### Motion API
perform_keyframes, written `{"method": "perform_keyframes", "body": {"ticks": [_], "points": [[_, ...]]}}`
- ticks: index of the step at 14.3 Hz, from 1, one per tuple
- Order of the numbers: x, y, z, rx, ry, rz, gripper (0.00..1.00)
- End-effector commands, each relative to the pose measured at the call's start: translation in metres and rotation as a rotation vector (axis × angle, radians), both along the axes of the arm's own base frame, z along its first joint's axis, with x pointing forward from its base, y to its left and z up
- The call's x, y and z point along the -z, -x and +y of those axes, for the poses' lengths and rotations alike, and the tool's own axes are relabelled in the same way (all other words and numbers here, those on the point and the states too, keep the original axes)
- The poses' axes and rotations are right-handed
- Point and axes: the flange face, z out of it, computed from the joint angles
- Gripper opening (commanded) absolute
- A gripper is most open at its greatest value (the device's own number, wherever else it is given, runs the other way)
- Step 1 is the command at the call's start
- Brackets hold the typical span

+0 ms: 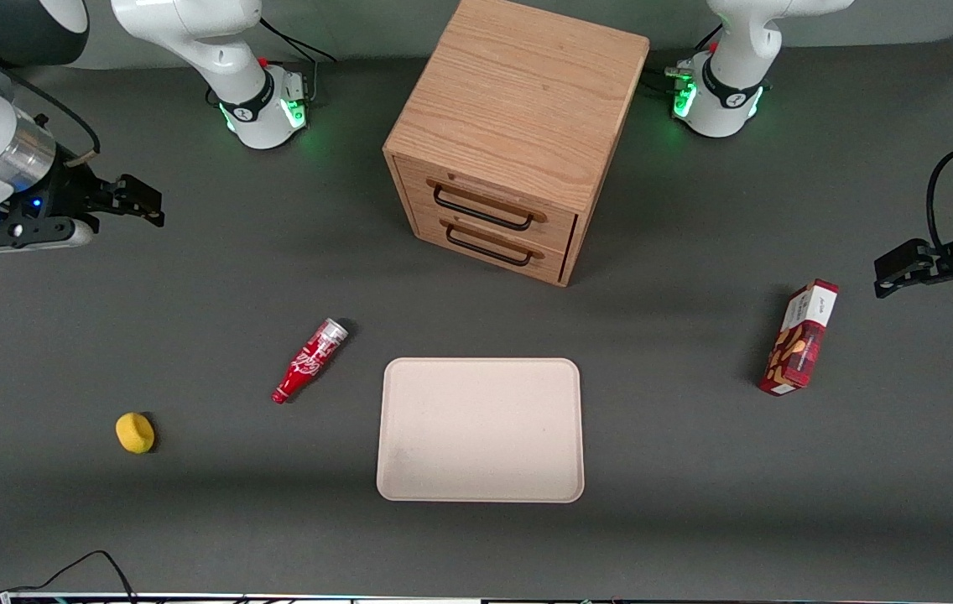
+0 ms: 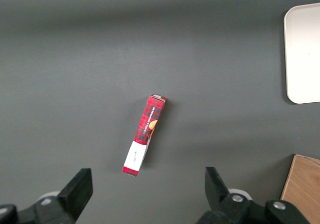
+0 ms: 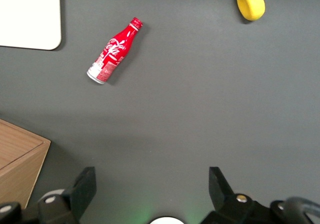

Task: Place coke bottle on tray
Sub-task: 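Move the open right gripper down over the red Coca-Cola bottle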

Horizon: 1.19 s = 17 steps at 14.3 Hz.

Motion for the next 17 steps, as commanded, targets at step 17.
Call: {"method": "perform_keyframes", "body": {"ticks": [17], "points": [[0.104, -0.111, 0.082, 0.267, -0.025, 0.106, 1.00]]}}
